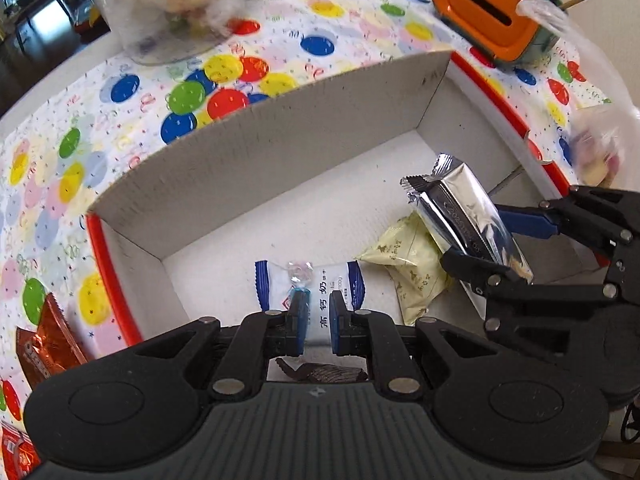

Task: Organize snacks
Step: 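Open both tools to release the candy and silver packet into the box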

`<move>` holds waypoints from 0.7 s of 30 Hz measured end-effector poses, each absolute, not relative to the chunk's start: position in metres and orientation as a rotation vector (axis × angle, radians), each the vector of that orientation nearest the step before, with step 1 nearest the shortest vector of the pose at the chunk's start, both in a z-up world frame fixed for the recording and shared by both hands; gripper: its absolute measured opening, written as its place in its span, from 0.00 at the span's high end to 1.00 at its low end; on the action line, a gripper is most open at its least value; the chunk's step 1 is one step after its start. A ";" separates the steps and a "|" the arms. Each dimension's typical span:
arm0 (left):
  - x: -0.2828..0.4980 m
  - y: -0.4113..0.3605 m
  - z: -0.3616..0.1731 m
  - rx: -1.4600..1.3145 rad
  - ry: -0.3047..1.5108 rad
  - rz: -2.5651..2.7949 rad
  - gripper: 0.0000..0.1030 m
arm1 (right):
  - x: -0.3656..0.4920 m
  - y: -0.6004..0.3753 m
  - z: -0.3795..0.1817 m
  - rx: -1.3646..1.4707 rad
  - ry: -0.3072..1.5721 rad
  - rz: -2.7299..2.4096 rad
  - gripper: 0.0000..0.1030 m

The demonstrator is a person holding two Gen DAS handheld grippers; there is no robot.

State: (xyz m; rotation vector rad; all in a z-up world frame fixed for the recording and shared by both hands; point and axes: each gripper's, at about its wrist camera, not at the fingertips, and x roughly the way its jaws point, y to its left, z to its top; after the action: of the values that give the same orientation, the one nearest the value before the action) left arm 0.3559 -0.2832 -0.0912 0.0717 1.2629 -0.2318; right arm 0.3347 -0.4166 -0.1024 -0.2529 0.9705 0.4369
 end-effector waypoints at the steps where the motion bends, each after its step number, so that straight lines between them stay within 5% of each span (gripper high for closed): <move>1: 0.357 -0.282 -0.093 0.065 1.270 -0.231 0.89 | 0.335 -0.417 -0.104 -0.247 0.976 0.441 0.60; 21: 0.329 -0.267 -0.068 0.002 1.172 -0.222 0.88 | 0.320 -0.426 -0.088 -0.159 0.953 0.438 0.50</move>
State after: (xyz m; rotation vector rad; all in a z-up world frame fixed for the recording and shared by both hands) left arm 0.3287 -0.2667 -0.0685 0.0016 1.1718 -0.2224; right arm 0.3203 -0.4262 -0.0879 -0.1588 0.9531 0.4383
